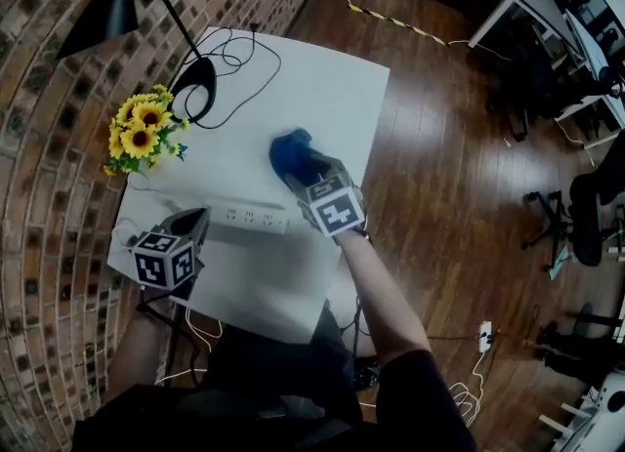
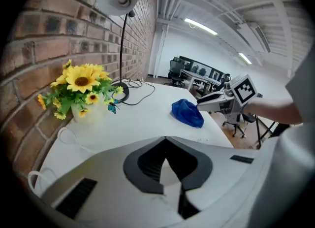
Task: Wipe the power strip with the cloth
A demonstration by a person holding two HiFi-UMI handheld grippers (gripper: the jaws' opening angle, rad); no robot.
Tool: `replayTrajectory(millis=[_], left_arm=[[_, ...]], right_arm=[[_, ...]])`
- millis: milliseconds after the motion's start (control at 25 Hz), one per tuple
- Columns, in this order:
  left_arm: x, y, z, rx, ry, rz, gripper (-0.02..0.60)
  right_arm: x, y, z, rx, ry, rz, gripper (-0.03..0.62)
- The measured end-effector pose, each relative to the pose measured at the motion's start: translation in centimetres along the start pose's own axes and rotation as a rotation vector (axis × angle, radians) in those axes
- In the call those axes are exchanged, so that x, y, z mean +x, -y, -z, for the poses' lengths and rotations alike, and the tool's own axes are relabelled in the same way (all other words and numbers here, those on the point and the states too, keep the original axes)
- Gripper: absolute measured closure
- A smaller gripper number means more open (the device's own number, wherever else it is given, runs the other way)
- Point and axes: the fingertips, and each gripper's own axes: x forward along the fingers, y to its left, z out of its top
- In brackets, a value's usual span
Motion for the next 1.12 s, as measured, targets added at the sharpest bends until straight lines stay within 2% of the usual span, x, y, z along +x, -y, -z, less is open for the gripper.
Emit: replayTrajectory(millis=[200,320,400,520,600,760,960,1120], left_arm=[[1.1,-2.4,1.1,0.047,-0.047,0.031,0.566],[1.4,-3.4,2.0,0.043,-0.065,0.047,0.566],[1.7,-3.7,2.4,0.045,-0.073,0.056,0.566],[2.4,-3.9,2.8,0.053,-0.086,0.071,0.566],[2.8,-4.0,3.2,0.053,-0.095,0.079,0.565],[3.2,-3.4,3.7,0.049,-0.098,0.105,0.566],[3.4,-3.7,3.1,0.050,-0.072,0.139,0.566],[3.4,-3.9,2.8,0.051,-0.076,0.167,0.566]], right_arm=[[2.5,1.7,2.6,-0.052,-0.153,0.146,0.387],[3.9,1.5,4.2,-0.072,-0.220,0.175,0.387],[4.3,1.4,4.4,-0.087,-0.222,0.188,0.388],[4.8,0.9,4.4,-0.096,-0.214,0.185,0.503],[5.0,0.6,4.5,-0.108,-0.221,0.193,0.544],[3.6,-0.4,4.9,-0.122,-0.255,0.191,0.546],[-1.1,-2.0,4.3,-0.071,-0.192,0.192,0.549],[-5.1,-3.6,3.9,-0.097,-0.178,0.191,0.549]])
